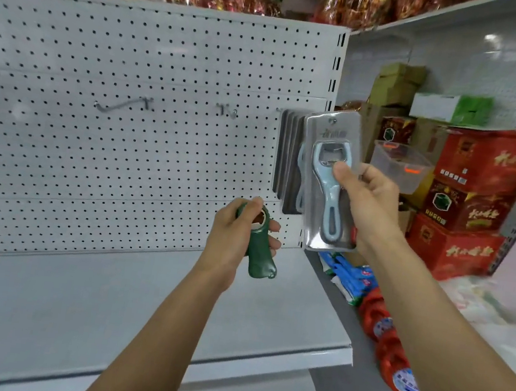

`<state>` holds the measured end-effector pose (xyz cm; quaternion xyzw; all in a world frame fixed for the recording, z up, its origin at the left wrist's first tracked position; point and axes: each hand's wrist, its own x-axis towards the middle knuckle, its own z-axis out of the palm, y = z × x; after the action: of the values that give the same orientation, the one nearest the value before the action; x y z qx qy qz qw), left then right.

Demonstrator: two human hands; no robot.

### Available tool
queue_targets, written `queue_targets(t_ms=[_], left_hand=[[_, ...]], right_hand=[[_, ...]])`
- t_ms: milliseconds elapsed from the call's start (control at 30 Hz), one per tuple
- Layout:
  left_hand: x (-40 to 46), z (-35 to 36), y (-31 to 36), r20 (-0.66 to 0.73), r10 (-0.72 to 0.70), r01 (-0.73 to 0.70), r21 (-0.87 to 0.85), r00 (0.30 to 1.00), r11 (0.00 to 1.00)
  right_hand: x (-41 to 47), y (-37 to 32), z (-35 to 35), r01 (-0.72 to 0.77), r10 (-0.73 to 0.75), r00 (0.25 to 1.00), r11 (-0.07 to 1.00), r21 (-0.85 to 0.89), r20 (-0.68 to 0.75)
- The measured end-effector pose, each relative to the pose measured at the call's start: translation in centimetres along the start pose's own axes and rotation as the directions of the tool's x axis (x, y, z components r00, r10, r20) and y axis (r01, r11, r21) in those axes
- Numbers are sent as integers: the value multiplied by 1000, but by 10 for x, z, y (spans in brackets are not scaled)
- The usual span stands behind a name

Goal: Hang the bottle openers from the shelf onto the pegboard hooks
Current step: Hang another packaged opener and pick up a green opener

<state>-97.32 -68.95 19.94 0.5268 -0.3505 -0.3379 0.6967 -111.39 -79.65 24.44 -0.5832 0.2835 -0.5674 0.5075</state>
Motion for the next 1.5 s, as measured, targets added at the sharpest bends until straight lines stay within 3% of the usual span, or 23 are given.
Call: queue_targets(t_ms=[267, 567, 633, 700, 767, 833, 900, 1000, 1200, 1500], left_hand=[[1, -14, 3, -53, 13, -12, 24, 998, 1000], [3, -24, 6, -72, 31, -28, 50, 997, 998], [4, -27, 4, -81, 40, -37, 46, 996, 998], [6, -31, 2, -90, 65, -58, 77, 994, 995], [7, -33, 1, -89, 98, -85, 138, 991, 987], [9, -34, 2, -82, 126, -112, 157, 989, 981], [9, -34, 3, -75, 160, -146, 158, 984, 977], [10, -37, 7, -69, 231, -216, 174, 971, 961], [13, -44, 19, -72, 313, -298, 169, 947, 940], [15, -53, 31, 131, 486, -482, 492, 864, 725]], right_hand=[[13, 13, 5, -106, 106, 994, 994, -4, -8], [19, 40, 8, -103, 101, 993, 994, -41, -59], [10, 52, 9, -49, 33, 990, 992, -117, -137], [-9, 65, 14, 82, -161, 957, 947, -310, -241], [-33, 75, 24, 222, -338, 916, 876, -428, -215], [-52, 79, 39, 242, -279, 958, 911, -333, -67], [-65, 77, 55, 114, -90, 986, 978, -175, 142], [-74, 73, 69, -22, 69, 931, 991, -131, 359], [-60, 59, 82, 17, 13, 947, 996, -91, 320], [-21, 21, 109, 209, -214, 946, 977, 44, 245]])
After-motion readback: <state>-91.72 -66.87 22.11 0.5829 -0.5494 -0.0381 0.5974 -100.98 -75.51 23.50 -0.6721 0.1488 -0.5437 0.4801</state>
